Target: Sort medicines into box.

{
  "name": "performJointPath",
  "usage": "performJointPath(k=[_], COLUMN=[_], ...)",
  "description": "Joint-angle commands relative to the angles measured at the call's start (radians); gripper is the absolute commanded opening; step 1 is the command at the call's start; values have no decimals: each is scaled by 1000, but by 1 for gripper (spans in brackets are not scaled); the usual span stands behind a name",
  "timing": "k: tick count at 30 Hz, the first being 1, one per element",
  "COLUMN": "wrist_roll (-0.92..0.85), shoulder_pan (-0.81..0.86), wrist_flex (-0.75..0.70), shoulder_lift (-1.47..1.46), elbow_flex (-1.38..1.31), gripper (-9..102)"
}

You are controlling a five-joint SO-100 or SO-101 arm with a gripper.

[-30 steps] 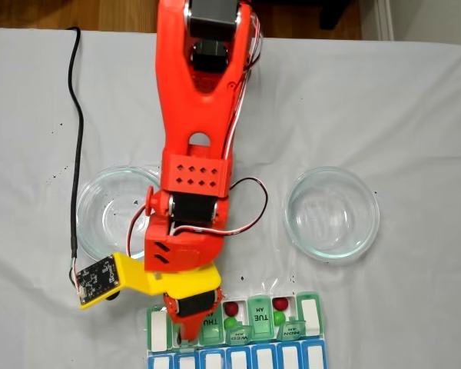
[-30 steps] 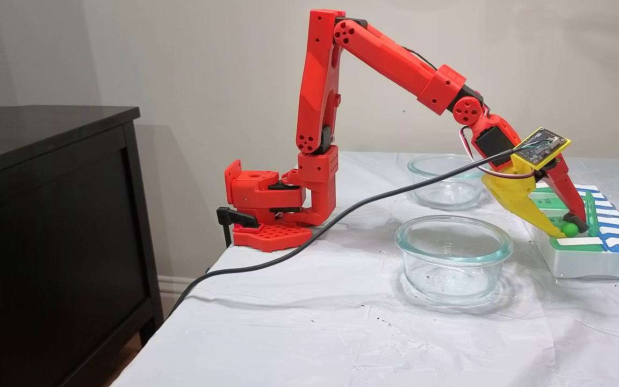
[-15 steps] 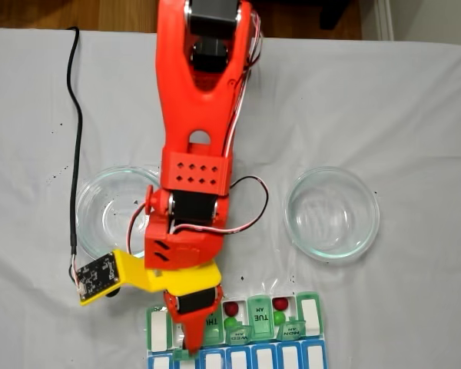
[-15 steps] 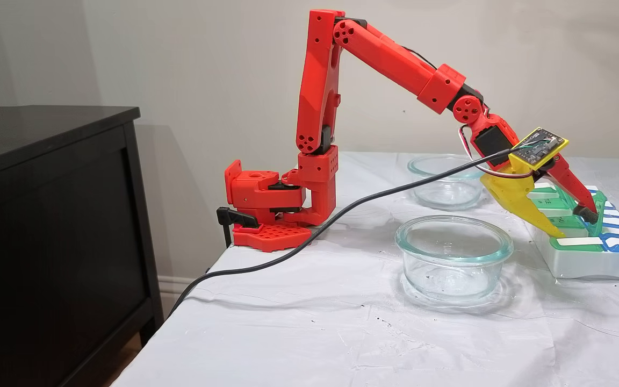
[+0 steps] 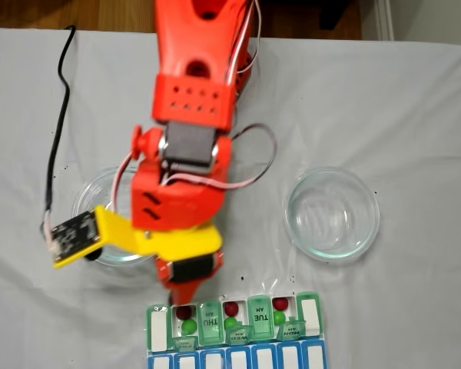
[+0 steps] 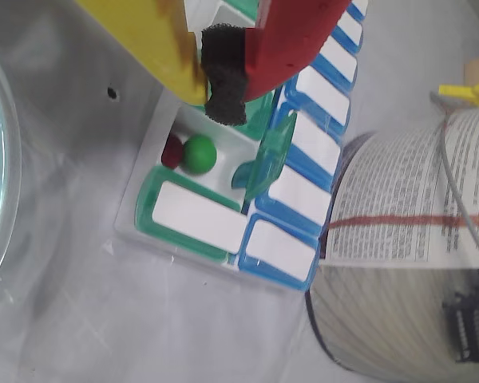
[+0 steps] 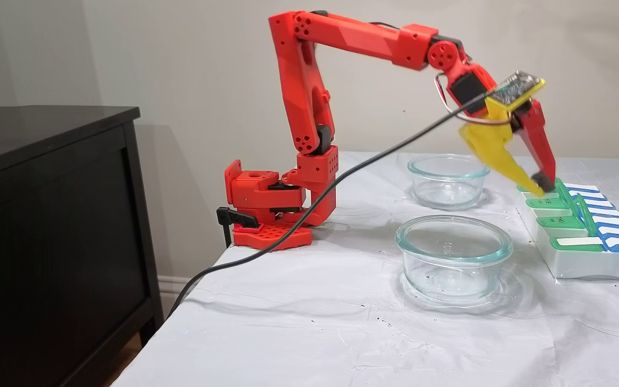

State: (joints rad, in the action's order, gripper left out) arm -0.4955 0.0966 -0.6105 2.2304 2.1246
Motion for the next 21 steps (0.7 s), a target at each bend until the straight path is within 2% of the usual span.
performJointPath(k=[1,6,11,14,21], wrist_roll=[38,146,170,209,276], shoulder_pan=[-75,-172,-225,-249,-301], wrist_flex=[18,156,403,410,532], shoulder_lift=[163,173,304,282,183], elbow_flex=[2,60,267,252,233], gripper=[0,0,0,0,0])
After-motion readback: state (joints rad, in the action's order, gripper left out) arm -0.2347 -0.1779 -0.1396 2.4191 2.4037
